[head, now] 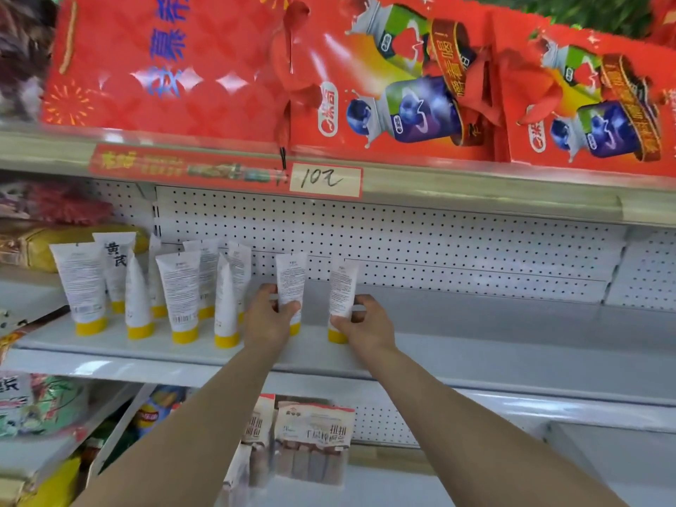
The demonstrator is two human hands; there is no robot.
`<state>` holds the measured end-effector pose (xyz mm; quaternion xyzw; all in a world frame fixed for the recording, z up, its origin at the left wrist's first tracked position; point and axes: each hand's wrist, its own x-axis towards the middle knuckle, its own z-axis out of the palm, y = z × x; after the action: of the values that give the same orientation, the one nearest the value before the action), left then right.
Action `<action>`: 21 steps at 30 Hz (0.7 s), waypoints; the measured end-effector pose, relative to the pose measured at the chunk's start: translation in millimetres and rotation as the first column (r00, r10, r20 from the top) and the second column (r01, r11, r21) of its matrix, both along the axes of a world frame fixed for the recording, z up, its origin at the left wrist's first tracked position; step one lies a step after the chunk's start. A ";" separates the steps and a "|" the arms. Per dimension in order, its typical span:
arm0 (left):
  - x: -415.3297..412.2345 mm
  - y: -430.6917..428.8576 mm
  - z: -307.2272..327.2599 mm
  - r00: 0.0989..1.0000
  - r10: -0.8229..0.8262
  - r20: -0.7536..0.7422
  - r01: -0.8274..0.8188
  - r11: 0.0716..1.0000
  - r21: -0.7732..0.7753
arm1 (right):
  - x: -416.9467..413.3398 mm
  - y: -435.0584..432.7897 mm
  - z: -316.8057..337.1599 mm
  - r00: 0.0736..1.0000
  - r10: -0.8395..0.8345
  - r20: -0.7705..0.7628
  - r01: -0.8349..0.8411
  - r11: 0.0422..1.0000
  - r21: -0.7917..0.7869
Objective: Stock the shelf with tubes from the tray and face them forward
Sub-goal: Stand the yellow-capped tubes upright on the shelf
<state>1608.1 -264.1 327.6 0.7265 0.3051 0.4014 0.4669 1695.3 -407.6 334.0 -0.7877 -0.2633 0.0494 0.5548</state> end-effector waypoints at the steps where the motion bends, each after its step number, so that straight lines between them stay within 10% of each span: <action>1: 2.4 3.0 -2.1 1.000 0.002 -0.001 -0.002 1.000 0.002 | 3.8 3.7 -0.3 1.000 -0.001 0.001 0.001 1.000 -0.007; 21: 19.9 11.4 -10.2 0.997 0.071 0.036 -0.070 0.997 -0.028 | 28.2 34.3 -20.4 0.998 0.055 0.039 -0.055 0.998 0.014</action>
<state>1628.0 -252.8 317.3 0.7014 0.3273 0.4270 0.4676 1723.5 -373.3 313.6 -0.7768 -0.2959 0.0475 0.5539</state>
